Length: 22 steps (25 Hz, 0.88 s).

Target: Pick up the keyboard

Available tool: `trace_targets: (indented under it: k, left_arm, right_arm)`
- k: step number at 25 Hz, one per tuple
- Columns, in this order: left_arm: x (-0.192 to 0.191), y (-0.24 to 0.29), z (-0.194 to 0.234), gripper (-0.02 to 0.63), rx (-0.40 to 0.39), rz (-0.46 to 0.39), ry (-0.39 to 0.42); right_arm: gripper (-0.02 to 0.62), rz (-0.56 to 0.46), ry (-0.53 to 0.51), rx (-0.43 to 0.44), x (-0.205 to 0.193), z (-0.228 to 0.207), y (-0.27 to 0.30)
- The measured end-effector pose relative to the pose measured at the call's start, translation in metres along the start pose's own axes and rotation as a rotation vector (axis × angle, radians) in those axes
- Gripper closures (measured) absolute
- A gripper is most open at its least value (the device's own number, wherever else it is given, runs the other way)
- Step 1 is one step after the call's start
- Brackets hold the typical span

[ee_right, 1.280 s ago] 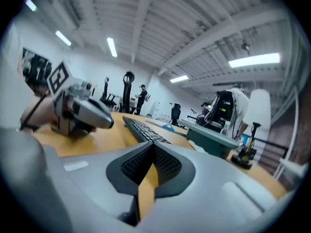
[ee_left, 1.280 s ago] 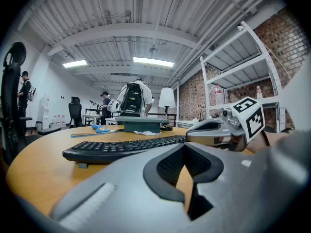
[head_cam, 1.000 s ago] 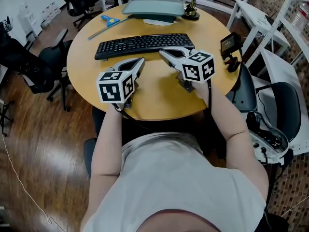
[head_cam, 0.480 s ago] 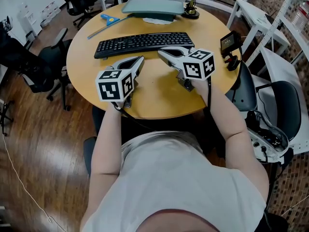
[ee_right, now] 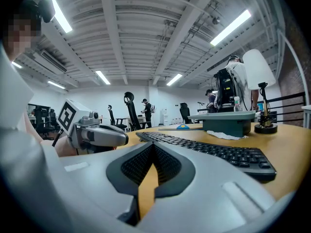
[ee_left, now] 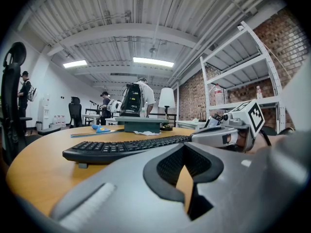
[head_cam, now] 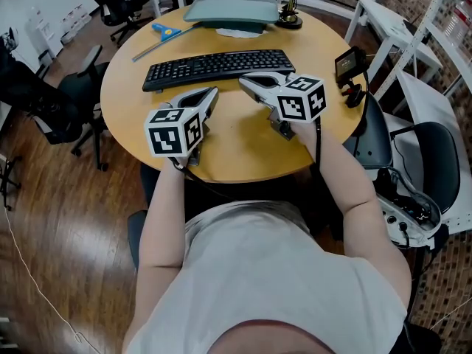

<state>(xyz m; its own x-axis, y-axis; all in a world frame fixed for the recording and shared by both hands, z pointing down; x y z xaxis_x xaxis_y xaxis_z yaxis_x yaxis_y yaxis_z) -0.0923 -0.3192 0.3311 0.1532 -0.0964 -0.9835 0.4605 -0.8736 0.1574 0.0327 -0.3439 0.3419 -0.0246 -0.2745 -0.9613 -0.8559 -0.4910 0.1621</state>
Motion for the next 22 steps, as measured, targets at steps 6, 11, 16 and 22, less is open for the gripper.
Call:
trace_targets:
  k: [6, 11, 16, 22]
  left_arm:
    - [0.0013, -0.0006, -0.0009, 0.606, -0.001, 0.001, 0.000]
    - [0.0009, -0.0001, -0.0003, 0.606, -0.001, 0.001, 0.000]
    - [-0.0003, -0.0004, -0.0005, 0.606, -0.001, 0.000, 0.000]
    - [-0.0001, -0.0006, -0.0014, 0.606, 0.000, -0.001, 0.000]
  right_arm:
    - [0.595, 0.001, 0.001, 0.000, 0.0008, 0.0007, -0.0010]
    - [0.595, 0.002, 0.000, 0.001, 0.0006, 0.0003, -0.0004]
    - [0.595, 0.003, -0.002, 0.007, -0.0007, 0.0011, -0.0002]
    - [0.595, 0.002, -0.002, 0.008, -0.0009, 0.0014, -0.0010]
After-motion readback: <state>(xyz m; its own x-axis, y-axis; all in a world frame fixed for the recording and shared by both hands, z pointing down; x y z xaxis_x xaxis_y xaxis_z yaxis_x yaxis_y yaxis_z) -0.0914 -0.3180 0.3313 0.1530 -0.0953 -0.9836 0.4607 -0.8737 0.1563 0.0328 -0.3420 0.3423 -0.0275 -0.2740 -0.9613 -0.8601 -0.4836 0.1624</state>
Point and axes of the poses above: the fingertips, and each gripper's own axes: y forward along the fingers, z to its left, x out of its top, the point moved 3 cm from there along -y, backward along the fingers, and after that the axes turned 8 degrees about y, right-handed, at the moved point
